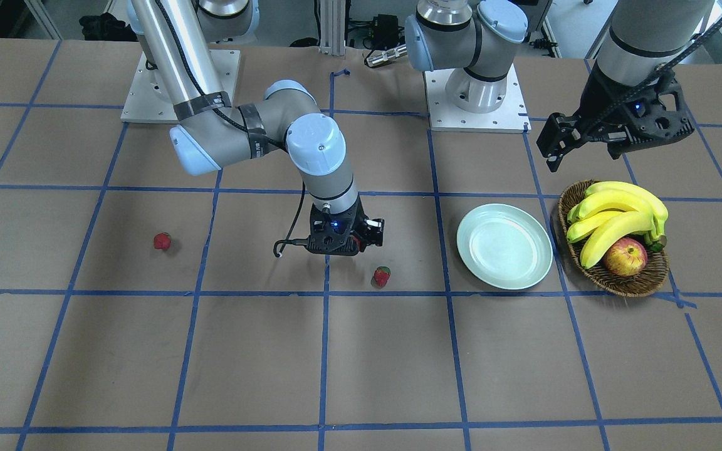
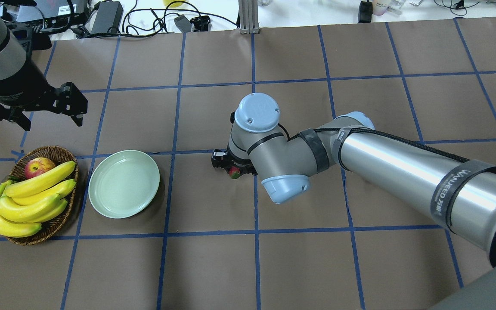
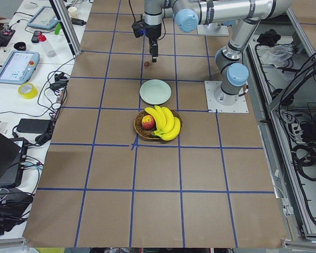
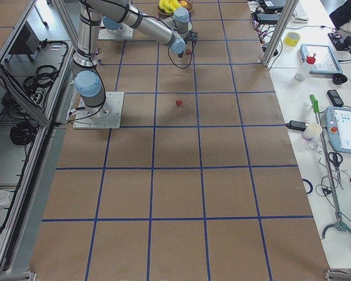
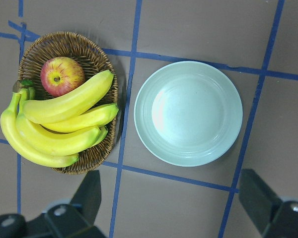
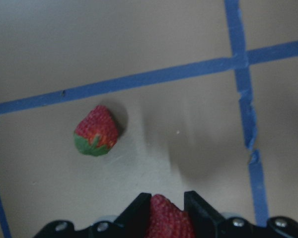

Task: Collect all strawberries into plate
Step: 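Carry the strawberry beside the first one and open the right gripper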

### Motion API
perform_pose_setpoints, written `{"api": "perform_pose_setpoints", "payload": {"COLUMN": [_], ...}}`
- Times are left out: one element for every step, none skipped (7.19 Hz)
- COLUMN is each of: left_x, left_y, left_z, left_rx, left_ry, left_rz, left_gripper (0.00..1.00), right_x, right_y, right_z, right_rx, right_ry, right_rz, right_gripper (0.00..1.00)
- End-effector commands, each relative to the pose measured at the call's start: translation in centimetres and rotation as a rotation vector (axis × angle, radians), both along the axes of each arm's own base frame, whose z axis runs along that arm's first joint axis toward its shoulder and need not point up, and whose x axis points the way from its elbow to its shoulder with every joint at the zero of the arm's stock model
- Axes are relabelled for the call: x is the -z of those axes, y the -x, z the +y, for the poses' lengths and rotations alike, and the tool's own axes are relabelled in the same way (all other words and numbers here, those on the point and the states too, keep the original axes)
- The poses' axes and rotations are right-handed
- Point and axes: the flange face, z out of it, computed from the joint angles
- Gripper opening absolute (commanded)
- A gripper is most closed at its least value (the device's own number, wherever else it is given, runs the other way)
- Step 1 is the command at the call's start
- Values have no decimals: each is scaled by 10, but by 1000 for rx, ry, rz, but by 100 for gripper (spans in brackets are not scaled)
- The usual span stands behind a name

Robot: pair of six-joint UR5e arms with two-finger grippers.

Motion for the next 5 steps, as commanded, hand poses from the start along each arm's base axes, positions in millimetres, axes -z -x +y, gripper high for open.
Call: {"api": "perform_pose_setpoints", "payload": {"left_x": [-4, -6, -6, 2, 5], "left_y": [2, 4, 7, 6, 6], "left_z": [5, 12, 14, 12, 11], "left_rx": [0, 2, 20, 28, 26], "left_ry": [-4, -19, -45, -62, -64], "left_rz": [0, 6, 9, 10, 14], "left_gripper": [100, 100, 100, 100, 100], "right_x": [8, 7, 4, -2, -15], "right_y": [-10, -9, -9, -6, -9], "right_z": [6, 6, 5, -2, -12], "right_rx": [-4, -2, 0, -55, -89], "right_ry": [-18, -19, -11, 43, 84], "right_rz": [-23, -21, -18, 30, 32], "right_gripper": [42, 75, 100, 100, 100]}}
